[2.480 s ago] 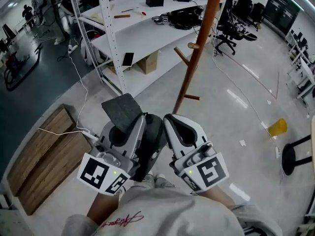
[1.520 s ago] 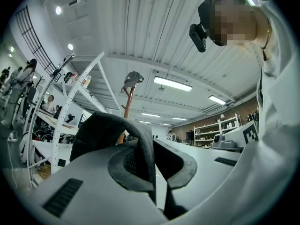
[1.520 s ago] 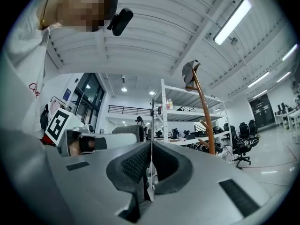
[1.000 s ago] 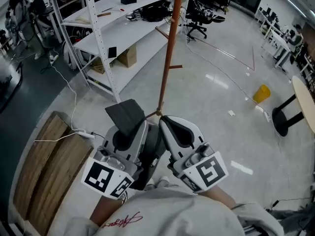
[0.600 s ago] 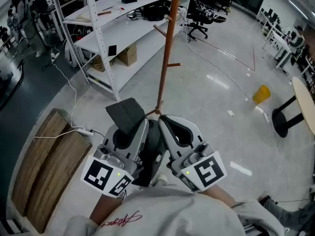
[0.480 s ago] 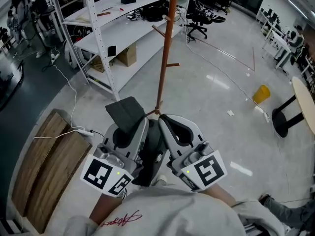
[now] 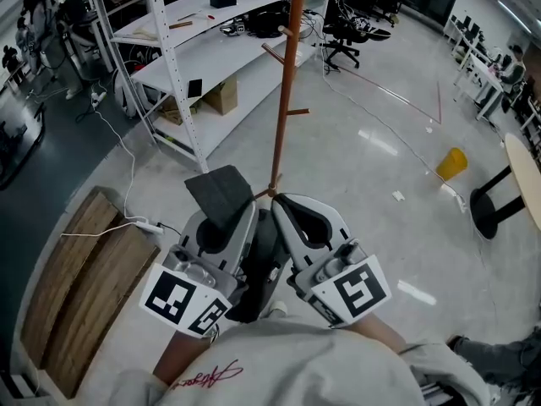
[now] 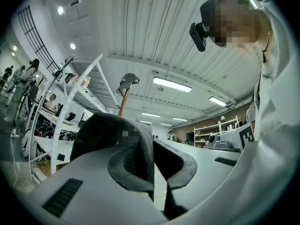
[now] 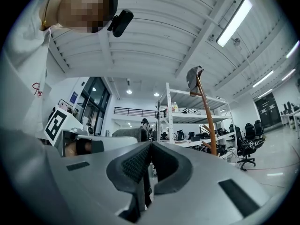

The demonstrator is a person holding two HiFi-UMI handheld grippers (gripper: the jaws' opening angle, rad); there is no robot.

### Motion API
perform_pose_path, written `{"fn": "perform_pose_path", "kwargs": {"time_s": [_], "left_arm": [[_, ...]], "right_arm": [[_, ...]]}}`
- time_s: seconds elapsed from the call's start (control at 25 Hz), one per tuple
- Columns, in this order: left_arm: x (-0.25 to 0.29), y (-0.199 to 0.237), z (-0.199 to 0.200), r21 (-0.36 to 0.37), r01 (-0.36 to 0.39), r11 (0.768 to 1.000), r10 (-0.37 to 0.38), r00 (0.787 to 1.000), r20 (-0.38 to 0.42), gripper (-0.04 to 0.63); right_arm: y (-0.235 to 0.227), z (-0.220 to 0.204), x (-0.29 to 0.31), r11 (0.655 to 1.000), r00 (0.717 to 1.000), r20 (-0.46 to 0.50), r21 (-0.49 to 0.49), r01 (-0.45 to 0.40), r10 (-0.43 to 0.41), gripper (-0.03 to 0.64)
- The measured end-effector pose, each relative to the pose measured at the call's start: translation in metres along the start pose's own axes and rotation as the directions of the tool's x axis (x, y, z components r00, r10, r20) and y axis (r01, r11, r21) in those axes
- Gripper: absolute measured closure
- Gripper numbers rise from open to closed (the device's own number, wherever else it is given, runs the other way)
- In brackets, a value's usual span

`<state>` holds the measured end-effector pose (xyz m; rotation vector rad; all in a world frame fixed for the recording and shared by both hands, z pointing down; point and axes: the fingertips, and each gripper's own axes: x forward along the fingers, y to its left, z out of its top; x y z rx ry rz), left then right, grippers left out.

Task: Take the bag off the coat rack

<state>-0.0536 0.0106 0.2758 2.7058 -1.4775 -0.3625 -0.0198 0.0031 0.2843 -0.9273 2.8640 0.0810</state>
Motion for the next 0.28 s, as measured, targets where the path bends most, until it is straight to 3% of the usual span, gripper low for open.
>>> {"fn": "perform_pose_path", "kwargs": {"time_s": [0.28], "left_arm": [[-0.0008, 0.0029, 0.0035, 0.001, -0.013, 1.000, 0.013, 1.000, -0.001, 0.559]], "right_arm": [[0.0021, 0.0031, 0.0035, 1.000, 1.000, 0.010, -0.003, -0.015, 0.015, 0.597]]}}
